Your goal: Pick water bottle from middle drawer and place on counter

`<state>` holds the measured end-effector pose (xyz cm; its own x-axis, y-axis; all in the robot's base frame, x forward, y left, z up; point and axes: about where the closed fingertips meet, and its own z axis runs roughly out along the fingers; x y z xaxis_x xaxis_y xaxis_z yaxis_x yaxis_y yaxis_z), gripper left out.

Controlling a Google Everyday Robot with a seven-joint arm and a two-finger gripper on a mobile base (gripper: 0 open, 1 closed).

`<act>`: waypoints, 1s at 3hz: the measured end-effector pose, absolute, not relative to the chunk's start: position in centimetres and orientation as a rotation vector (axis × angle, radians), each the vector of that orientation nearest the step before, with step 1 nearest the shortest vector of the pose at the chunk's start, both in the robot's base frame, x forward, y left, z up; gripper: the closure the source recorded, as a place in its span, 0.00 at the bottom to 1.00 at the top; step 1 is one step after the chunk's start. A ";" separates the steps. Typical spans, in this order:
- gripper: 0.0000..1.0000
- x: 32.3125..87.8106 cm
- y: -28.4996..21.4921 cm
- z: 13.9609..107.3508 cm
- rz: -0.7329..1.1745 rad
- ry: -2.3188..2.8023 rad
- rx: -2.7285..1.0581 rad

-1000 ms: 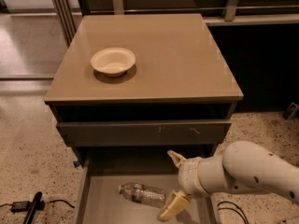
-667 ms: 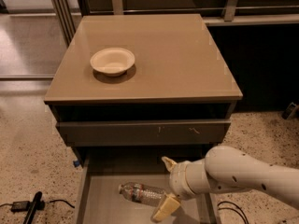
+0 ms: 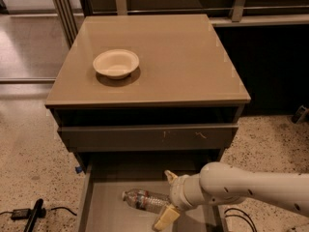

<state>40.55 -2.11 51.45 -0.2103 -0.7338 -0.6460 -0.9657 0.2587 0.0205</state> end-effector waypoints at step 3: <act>0.00 42.4 -1.2 47.7 0.579 1.908 -1.453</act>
Offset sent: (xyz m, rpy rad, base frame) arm 0.0369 0.0085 -0.0518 0.1621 -0.1712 -0.0583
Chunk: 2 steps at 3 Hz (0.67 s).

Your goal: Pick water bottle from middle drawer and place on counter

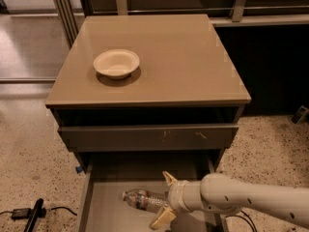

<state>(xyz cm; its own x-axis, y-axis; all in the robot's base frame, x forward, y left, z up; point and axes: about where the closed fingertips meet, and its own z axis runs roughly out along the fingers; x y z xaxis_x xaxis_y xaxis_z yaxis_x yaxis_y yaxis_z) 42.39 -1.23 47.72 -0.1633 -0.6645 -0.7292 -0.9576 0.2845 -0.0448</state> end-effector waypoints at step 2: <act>0.00 43.3 0.0 42.5 0.576 1.907 -1.410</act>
Offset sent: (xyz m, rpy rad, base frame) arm 0.0178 0.0155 -0.1036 0.0436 -0.0028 -0.0809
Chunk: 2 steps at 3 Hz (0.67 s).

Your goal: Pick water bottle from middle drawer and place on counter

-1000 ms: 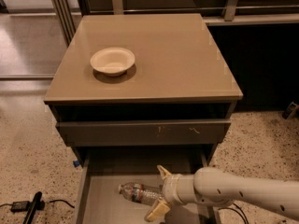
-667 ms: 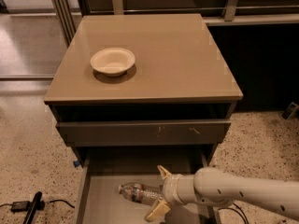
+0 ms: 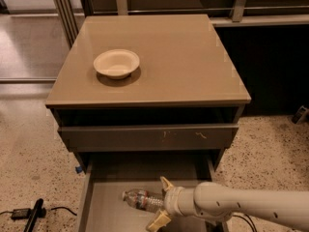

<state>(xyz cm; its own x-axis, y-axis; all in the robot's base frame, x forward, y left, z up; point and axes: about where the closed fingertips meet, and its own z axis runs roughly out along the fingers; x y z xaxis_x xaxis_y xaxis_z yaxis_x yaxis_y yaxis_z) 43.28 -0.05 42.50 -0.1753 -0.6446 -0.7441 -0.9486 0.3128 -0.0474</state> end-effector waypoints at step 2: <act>0.00 43.4 0.4 37.8 0.598 1.936 -1.366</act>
Offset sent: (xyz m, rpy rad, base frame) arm 0.0036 0.0024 -0.0392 0.0118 0.0153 -0.0270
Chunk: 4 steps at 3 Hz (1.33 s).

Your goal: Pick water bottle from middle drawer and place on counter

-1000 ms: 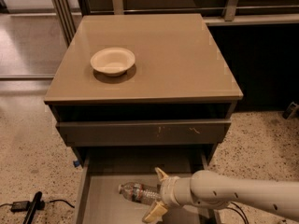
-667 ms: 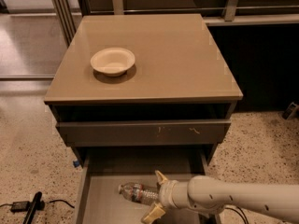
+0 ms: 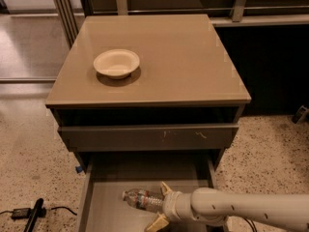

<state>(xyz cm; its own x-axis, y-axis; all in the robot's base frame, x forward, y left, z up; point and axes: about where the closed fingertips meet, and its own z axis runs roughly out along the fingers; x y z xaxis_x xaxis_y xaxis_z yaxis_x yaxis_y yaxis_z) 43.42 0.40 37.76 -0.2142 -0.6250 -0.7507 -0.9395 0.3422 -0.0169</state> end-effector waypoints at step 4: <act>0.96 43.4 0.4 37.8 0.598 1.936 -1.366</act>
Offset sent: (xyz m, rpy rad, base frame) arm 0.0000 0.0000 0.0000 0.0000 0.0000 0.0000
